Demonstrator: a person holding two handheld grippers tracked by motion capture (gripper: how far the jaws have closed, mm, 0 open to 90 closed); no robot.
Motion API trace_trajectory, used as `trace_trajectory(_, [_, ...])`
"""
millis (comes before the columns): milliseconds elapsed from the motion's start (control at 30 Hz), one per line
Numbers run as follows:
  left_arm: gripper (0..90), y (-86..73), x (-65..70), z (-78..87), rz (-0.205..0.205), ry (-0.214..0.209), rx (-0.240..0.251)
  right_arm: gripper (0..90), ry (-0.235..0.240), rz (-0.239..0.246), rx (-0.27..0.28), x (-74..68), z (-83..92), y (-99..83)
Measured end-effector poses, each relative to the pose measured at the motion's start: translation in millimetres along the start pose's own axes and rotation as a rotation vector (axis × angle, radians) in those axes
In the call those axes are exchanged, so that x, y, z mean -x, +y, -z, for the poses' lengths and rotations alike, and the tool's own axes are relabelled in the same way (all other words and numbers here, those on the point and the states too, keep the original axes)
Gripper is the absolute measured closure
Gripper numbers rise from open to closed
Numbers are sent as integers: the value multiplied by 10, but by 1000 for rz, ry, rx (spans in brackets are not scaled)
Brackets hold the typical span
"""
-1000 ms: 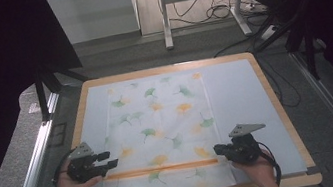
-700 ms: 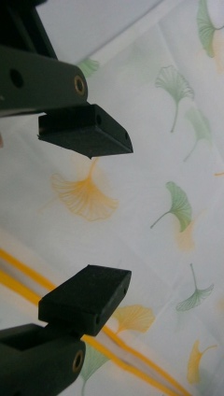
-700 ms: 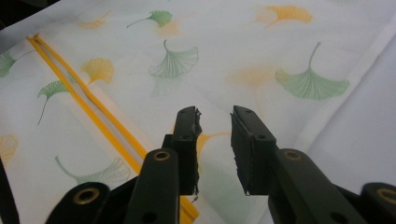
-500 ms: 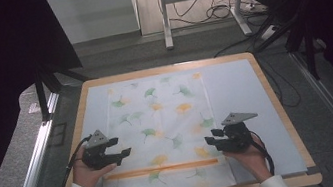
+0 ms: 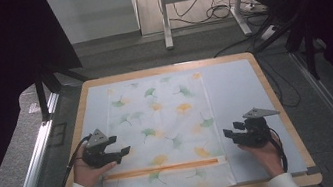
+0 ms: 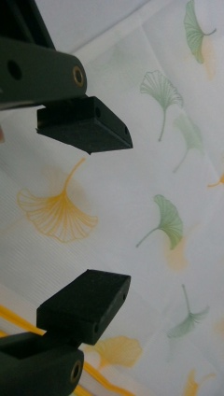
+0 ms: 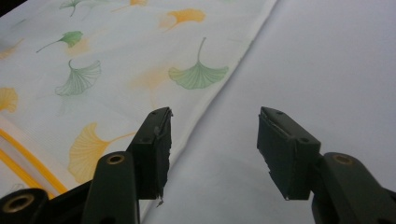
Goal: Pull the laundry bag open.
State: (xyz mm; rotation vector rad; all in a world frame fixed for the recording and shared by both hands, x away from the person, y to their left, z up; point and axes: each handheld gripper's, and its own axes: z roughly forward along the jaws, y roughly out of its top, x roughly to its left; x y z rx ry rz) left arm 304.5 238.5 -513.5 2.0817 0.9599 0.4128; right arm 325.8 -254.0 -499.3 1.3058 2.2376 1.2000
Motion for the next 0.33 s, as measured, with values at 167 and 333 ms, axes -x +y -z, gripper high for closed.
trace_trajectory(167, [294,-8,16,-6,-7,-4,-5,422,3,23,-9,-20,-12,-1])
trace_trajectory(333, [287,-17,24,-5,-18,-2,-14,400,16,42,-10,-51,-20,-1])
